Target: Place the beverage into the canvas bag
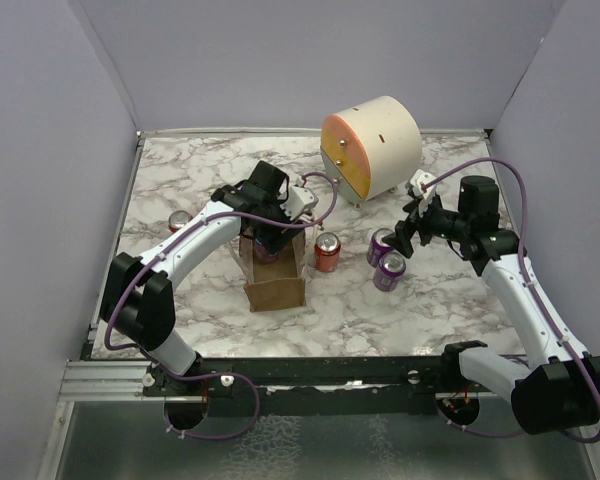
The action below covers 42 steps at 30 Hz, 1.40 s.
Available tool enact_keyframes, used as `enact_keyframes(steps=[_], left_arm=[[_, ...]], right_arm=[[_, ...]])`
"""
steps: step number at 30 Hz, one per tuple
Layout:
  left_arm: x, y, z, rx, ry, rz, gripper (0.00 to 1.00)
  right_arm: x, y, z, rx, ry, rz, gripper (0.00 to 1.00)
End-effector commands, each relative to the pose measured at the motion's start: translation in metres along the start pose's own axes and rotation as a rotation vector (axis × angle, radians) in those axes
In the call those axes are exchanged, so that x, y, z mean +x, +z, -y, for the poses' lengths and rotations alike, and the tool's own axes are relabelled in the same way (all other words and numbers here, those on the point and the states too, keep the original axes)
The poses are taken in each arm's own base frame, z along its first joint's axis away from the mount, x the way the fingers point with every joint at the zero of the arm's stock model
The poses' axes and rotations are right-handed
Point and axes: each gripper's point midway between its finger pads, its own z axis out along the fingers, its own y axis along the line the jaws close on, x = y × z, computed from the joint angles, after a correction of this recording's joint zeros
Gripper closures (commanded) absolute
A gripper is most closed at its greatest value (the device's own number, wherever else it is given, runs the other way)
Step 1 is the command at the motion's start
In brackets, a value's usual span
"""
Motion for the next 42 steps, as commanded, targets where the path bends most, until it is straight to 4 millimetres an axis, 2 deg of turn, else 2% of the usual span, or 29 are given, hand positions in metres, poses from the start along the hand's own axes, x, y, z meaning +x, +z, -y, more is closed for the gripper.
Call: enact_keyframes(steps=[1,11,20,25,31,36,42], left_arm=[[-0.014,-0.003,-0.015,-0.060,-0.012,0.059,0.97],[-0.009,0.008,-0.016,-0.044,-0.010,0.048,0.96],[0.002,0.018,-0.019,-0.059,-0.010,0.020,0.87],[0.009,0.022,-0.023,-0.088,0.000,0.001,0.79],[0.007,0.019,-0.027,-0.112,-0.009,0.004,0.65],[0.009,0.020,-0.030,-0.123,-0.023,-0.014,0.49],[0.011,0.022,-0.032,-0.132,-0.025,-0.034,0.41]], right_arm=[[0.001,0.004,0.003,0.005,-0.018,0.002,0.01],[0.002,0.005,0.003,0.004,-0.017,-0.001,0.01],[0.001,0.003,0.003,0.010,-0.023,0.000,0.01],[0.001,0.003,0.003,0.010,-0.023,0.000,0.01],[0.002,0.004,0.003,0.007,-0.023,-0.001,0.01],[0.002,0.004,0.003,0.008,-0.022,-0.001,0.01],[0.003,0.004,0.002,0.005,-0.021,-0.003,0.01]])
